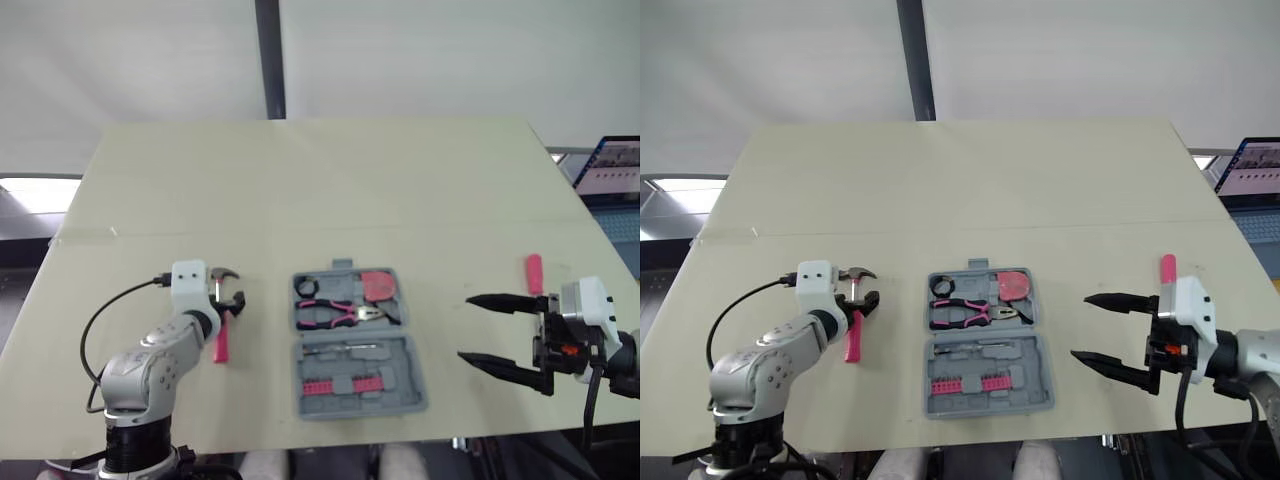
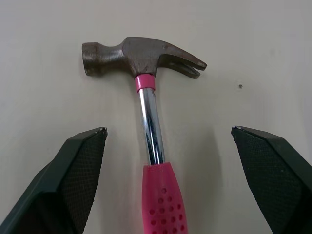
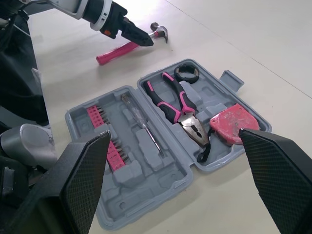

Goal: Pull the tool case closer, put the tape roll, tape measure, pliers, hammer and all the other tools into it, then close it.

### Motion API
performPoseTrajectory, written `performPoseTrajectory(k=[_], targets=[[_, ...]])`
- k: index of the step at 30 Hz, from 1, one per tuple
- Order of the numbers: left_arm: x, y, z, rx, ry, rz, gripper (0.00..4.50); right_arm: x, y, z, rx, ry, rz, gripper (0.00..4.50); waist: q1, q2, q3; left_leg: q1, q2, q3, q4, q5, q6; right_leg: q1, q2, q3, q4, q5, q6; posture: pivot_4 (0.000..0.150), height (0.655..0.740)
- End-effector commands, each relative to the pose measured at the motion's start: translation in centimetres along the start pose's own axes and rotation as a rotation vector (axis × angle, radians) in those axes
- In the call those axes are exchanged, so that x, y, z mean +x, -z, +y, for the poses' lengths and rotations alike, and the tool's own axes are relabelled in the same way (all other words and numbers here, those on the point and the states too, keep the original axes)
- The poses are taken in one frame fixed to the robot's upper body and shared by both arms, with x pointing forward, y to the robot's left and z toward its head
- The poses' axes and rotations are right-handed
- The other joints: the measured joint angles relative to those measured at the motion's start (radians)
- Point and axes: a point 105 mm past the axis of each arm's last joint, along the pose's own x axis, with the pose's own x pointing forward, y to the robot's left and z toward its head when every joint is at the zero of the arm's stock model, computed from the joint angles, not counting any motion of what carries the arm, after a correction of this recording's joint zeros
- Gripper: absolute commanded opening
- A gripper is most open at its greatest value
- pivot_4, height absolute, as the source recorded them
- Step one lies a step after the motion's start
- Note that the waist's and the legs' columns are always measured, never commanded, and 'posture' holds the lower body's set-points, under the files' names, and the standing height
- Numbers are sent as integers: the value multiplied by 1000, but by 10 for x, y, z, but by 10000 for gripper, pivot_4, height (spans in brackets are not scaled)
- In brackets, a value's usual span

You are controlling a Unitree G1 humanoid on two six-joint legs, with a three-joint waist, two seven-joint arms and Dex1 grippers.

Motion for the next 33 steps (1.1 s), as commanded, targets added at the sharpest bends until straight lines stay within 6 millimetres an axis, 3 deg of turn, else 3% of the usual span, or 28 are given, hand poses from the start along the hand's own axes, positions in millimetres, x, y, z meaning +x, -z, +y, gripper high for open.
performPoseTrajectory(k=[1, 23, 26, 33], targets=[[3, -9, 4, 21, -9, -18, 43888, -5, -11, -1, -54, 21, 4, 45000, 0, 0, 0, 0, 0, 0, 0, 0, 0, 0, 0, 0, 0, 0, 0, 1500, 7400], [24, -8, -5, 32, 39, 16, 43888, -14, -10, 0, -45, 52, 29, 45000, 23, 0, 0, 0, 0, 0, 0, 1, -1, 0, 0, 0, 1, 0, 0, 1500, 7400], [29, -10, -3, 36, 29, 13, 35393, -15, -9, 0, -42, 53, 29, 45000, 27, 0, 0, 0, 0, 0, 1, 1, -1, 0, 0, 0, 2, 0, 0, 1500, 7400], [35, -12, 0, 46, 5, 17, 508, -16, -8, 1, -38, 56, 30, 45000, 30, 0, 0, 0, 0, 0, 1, 1, -1, 0, 0, 0, 2, 0, 0, 1500, 7400]])
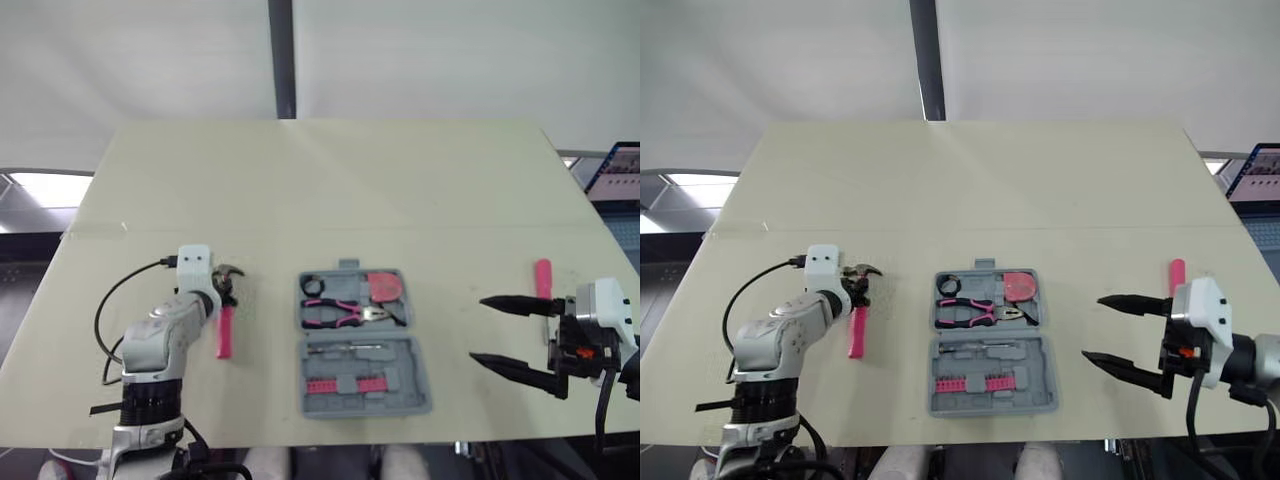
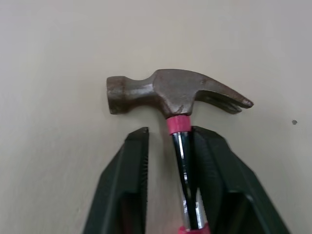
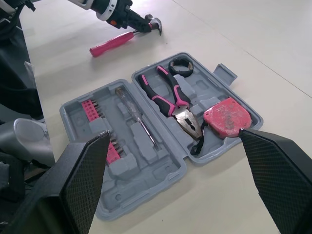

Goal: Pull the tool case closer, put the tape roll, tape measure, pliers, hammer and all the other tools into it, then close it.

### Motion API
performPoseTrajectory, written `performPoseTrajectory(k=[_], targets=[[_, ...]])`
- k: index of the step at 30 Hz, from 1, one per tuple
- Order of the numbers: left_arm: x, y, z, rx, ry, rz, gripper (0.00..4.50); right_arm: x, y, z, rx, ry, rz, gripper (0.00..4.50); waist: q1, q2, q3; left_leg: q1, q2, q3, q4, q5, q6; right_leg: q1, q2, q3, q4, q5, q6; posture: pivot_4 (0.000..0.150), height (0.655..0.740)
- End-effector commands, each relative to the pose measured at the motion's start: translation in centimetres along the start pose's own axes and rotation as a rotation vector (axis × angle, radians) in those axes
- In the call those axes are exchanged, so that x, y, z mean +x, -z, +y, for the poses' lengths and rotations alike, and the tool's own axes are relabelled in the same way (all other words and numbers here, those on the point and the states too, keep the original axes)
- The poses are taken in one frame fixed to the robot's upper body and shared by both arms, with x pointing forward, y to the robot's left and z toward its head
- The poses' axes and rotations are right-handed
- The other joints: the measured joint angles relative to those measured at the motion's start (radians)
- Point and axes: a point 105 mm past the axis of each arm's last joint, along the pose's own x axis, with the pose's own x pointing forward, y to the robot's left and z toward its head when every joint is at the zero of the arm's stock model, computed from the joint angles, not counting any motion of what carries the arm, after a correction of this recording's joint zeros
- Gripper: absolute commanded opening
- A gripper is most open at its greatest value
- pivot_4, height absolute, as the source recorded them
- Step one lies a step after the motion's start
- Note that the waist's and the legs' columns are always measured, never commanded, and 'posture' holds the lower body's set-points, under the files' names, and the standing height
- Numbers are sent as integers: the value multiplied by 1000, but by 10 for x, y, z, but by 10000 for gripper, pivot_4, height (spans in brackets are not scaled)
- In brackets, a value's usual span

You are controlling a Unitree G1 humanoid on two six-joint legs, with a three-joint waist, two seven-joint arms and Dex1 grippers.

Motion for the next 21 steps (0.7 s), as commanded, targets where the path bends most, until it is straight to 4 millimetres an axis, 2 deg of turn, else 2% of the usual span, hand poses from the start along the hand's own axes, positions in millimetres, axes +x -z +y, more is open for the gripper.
performPoseTrajectory(k=[1, 9, 12, 14, 17, 21], targets=[[4, 4, -2, 10, 9, 22, 508, -4, -8, 1, -41, 10, -8, 45000, 0, 0, 0, 0, 0, 0, 0, 0, 0, 0, 0, 0, 0, 0, 0, 1500, 7400], [4, -1, -3, 49, 40, 12, 508, -2, -6, 0, -37, 12, -10, 45000, 3, 0, 0, 0, 0, 0, 0, 0, 0, 0, 0, 0, 1, 0, 0, 1500, 7400], [-16, -20, 3, 174, 133, -55, 508, -2, -5, -1, -36, 13, -10, 45000, -4, -1, 1, 0, 0, 0, 0, 0, 0, -1, 0, 0, 1, 0, 0, 1500, 7400], [-35, -22, -1, 326, 272, -65, 508, -3, -3, -2, -35, 14, -9, 45000, -13, -3, 2, -4, 0, 1, -1, 0, 0, -6, 0, 1, 2, 0, 0, 1500, 7400], [-61, -21, -13, 490, 475, -47, 508, -1, -1, -4, -35, 13, -10, 45000, -21, -3, 2, -15, 0, 2, 0, 0, 0, -19, 0, 1, 5, 0, 0, 1500, 7400], [-86, -22, -32, 728, 690, -18, 508, 3, 0, -6, -39, 6, -22, 45000, -13, -3, 3, -18, 0, 2, 2, 0, 0, -22, 0, 1, 6, 0, 0, 1500, 7400]])
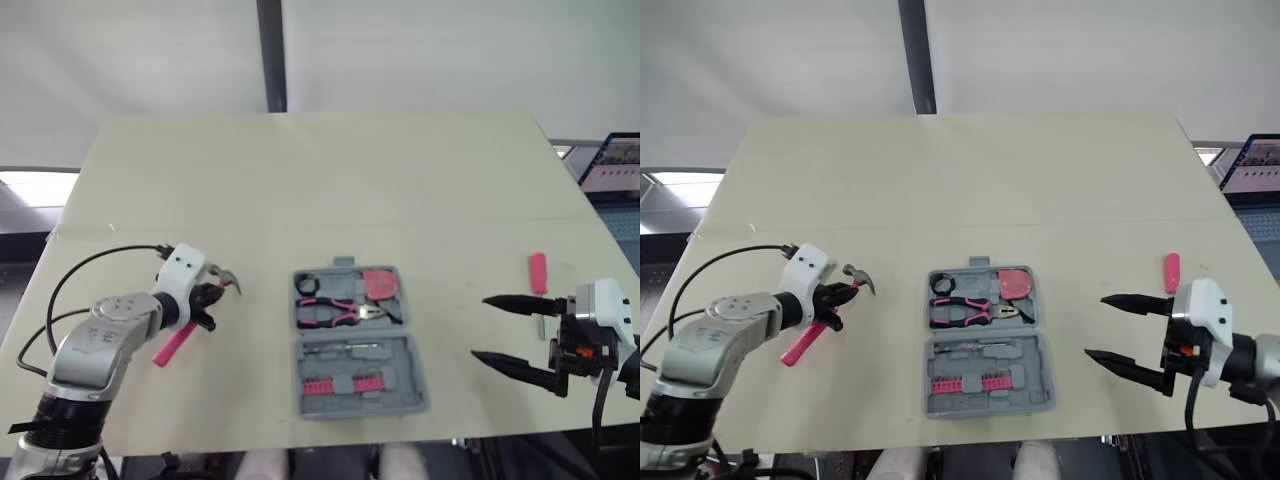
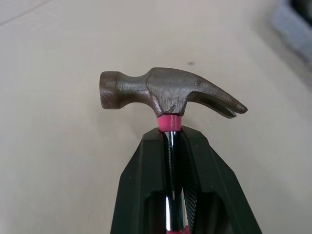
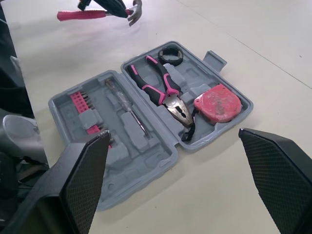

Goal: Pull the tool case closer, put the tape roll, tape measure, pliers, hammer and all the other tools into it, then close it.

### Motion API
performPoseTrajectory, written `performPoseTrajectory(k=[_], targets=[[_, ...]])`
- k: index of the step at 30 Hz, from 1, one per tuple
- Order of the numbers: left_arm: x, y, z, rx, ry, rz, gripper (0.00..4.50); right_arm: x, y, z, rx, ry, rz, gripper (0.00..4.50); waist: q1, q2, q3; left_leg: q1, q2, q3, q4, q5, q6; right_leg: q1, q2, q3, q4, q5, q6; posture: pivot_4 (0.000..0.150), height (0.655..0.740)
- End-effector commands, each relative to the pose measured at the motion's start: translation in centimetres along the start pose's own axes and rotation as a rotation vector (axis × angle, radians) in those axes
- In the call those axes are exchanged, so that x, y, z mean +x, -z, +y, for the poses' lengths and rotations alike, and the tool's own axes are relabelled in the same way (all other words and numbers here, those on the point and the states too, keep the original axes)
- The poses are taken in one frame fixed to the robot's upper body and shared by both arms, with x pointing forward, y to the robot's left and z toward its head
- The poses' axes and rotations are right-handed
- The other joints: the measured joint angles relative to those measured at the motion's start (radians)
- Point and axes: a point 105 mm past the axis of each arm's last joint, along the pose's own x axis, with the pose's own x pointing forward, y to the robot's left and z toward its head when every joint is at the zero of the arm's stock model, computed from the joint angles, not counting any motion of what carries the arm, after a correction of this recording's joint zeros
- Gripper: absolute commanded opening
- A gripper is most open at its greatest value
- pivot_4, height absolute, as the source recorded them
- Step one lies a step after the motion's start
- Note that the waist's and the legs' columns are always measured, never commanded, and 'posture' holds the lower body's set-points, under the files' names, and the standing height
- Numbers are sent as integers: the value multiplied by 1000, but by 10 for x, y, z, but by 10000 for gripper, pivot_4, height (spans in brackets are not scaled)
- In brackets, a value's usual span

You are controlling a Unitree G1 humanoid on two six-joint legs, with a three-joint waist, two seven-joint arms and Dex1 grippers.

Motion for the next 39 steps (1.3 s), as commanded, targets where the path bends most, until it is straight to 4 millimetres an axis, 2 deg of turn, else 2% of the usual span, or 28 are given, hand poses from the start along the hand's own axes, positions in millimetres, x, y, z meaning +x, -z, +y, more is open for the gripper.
performPoseTrajectory(k=[1, 7, 10, 14, 19, 28, 35, 39], targets=[[-7, -26, -29, 218, 207, -47, 508, 3, -1, -1, -17, -9, -23, 45000, 5, 1, 0, 0, 0, 1, 0, 0, 0, 0, 0, 1, 0, 0, 0, 1500, 7400], [-2, -46, -55, 386, 392, -25, 508, 5, 0, 0, -19, -13, -29, 45000, 9, 1, 1, 0, 0, 1, 3, 0, 0, 0, 0, 1, 2, 0, 0, 1500, 7400], [1, -53, -62, 448, 435, -11, 508, 4, 1, 2, -17, -11, -29, 45000, 8, 1, 1, -1, 0, 2, 3, 0, 0, -2, 0, 1, 3, 0, 0, 1500, 7400], [7, -75, -75, 530, 500, -14, 508, -2, 4, 4, -11, -2, -20, 45000, 10, 1, 1, -2, 0, 3, 3, 0, 1, -3, 0, 2, 3, 0, 0, 1500, 7400], [16, -81, -95, 560, 577, 9, 508, -4, 6, 6, -6, 2, -14, 45000, 9, 0, 2, -3, 0, 3, 4, 1, 1, -3, 0, 2, 4, 0, 0, 1500, 7400], [37, -95, -144, 595, 622, 28, 508, -7, 9, 6, 3, 1, -7, 45000, 12, -1, 2, -4, 0, 2, 6, 1, 2, -4, 0, 2, 5, 0, 0, 1500, 7400], [53, -96, -149, 762, 541, 48, 508, -7, 10, 4, 4, 0, 1, 45000, 10, -1, 2, -4, 0, 2, 6, 1, 2, -4, 0, 3, 5, 0, 0, 1500, 7400], [58, -102, -161, 794, 553, 24, 508, -6, 11, 3, 5, 0, 3, 45000, 14, -1, 2, -4, 0, 2, 6, 1, 2, -4, 0, 2, 6, 0, 0, 1500, 7400]])
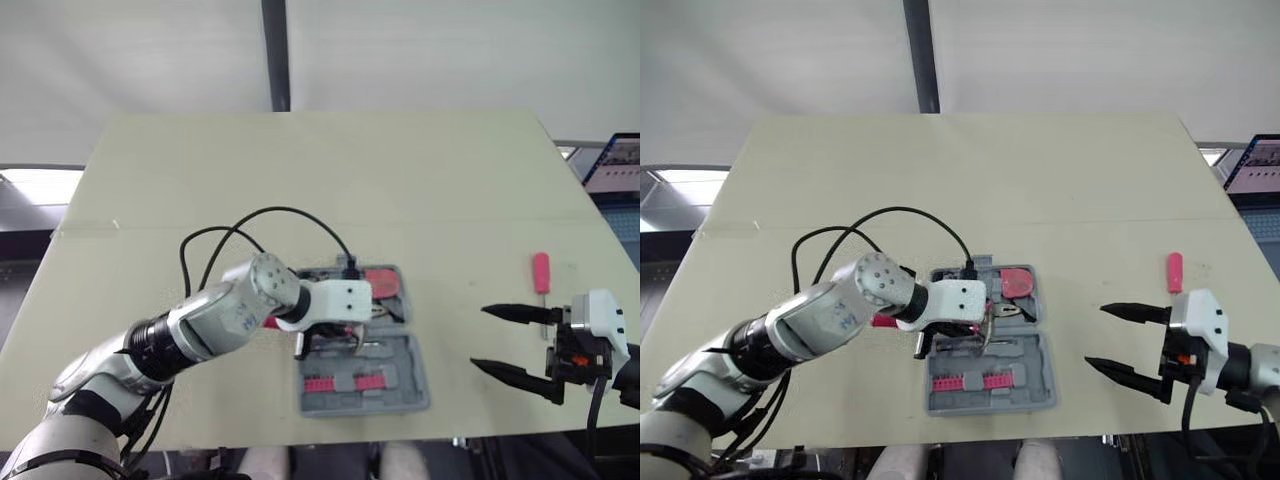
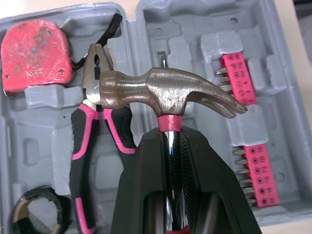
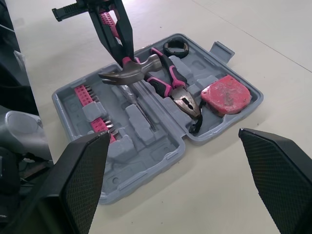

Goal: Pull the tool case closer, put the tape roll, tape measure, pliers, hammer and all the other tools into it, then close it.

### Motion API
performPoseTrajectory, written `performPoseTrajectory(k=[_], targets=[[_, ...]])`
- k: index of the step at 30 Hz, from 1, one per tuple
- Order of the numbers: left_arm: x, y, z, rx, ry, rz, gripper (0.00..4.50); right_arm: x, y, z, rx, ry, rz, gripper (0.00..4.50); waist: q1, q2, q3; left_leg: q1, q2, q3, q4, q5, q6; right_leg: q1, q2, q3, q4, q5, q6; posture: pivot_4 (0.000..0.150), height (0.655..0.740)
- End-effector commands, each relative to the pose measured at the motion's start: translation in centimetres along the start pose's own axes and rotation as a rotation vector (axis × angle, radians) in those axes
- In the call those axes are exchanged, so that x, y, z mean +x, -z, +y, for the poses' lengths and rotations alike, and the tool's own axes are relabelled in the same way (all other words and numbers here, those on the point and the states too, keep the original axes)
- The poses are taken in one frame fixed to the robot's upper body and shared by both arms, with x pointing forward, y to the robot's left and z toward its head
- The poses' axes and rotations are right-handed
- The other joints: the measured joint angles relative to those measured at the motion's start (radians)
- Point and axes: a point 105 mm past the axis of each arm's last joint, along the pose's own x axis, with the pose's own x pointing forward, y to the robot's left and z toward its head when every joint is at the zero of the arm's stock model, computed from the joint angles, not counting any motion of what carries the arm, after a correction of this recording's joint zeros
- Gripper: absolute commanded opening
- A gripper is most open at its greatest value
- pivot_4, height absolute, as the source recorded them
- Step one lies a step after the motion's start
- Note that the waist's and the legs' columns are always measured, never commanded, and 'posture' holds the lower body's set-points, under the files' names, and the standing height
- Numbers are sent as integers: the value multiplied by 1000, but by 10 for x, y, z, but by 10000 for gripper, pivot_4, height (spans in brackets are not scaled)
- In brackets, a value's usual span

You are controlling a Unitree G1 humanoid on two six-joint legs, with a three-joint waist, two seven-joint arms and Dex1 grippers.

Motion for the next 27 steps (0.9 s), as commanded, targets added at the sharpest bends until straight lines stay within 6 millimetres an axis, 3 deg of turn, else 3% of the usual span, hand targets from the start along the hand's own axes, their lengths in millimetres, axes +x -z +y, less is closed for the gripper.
performPoseTrajectory(k=[1, 7, 15, 27], targets=[[3, -19, 2, 99, -32, -30, 508, -3, -5, -1, -32, -6, -6, 45000, 3, 0, 0, 0, 0, 0, 0, 0, 0, 0, 0, 0, 0, 0, 0, 1500, 7400], [15, -48, -7, 41, 11, -108, 508, -4, -5, -1, -27, -9, 4, 45000, 2, 0, 0, -1, 0, 0, 1, 0, 0, 0, 0, 0, 0, 0, 0, 1500, 7400], [21, -51, -16, -153, 89, -100, 508, -9, -2, 2, -18, -3, 25, 45000, 3, 1, 0, -1, 0, 0, 1, 0, 0, 0, 0, 0, 1, 0, 0, 1500, 7400], [43, -52, -33, -240, 140, -52, 508, -26, 7, 11, 2, -8, 104, 45000, 2, 1, -1, -1, -1, 0, 1, 0, 1, 0, -1, 0, 1, 0, 0, 1500, 7400]])
